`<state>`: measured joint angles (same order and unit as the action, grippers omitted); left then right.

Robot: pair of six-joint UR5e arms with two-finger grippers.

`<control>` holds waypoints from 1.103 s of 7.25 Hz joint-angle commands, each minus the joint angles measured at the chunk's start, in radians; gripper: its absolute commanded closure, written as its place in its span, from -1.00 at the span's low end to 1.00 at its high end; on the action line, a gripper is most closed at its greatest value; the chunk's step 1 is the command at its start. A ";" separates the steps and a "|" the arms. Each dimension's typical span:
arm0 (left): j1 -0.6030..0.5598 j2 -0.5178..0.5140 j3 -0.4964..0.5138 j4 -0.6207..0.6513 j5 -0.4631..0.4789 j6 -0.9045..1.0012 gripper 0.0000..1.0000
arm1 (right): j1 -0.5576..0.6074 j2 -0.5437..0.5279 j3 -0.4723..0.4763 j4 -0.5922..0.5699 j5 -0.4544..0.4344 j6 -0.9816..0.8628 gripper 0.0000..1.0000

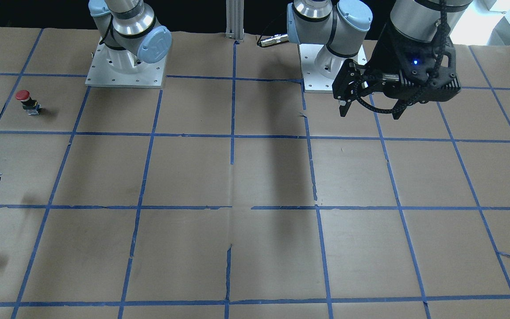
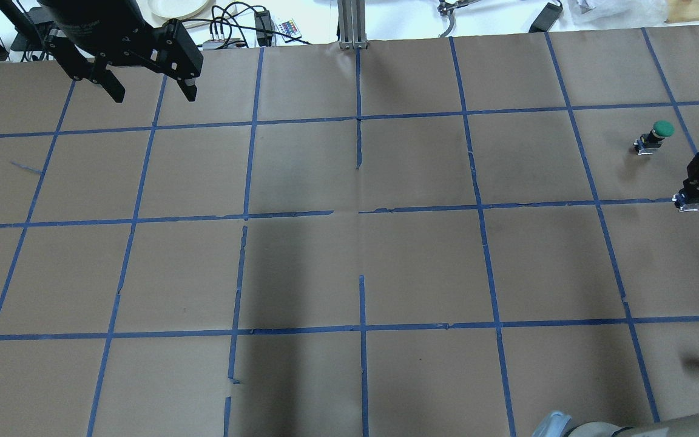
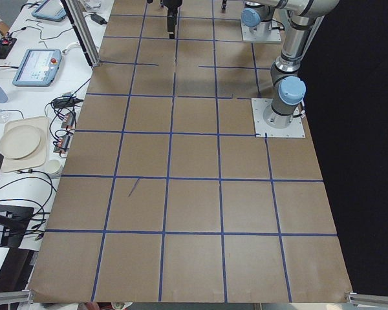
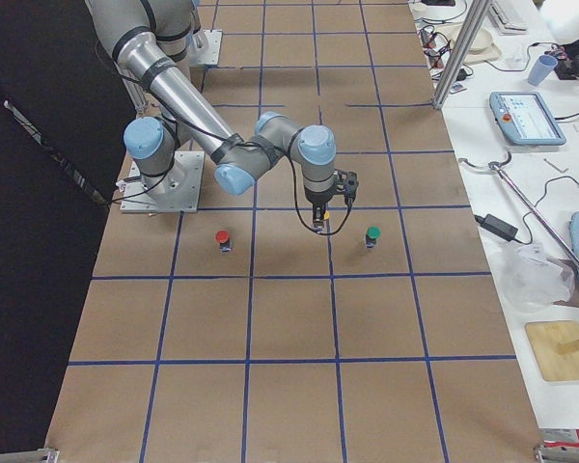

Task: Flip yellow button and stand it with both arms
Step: 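Carry the button with the right gripper beside the green button while the left arm retracts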

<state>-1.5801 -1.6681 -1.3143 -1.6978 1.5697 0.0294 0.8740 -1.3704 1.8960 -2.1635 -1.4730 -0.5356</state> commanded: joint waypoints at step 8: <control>0.000 0.001 0.010 -0.002 -0.007 0.000 -1.00 | -0.043 0.044 0.129 -0.174 -0.004 0.011 0.53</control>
<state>-1.5799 -1.6665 -1.3049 -1.6997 1.5643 0.0291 0.8325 -1.3284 2.0238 -2.3373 -1.4755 -0.5246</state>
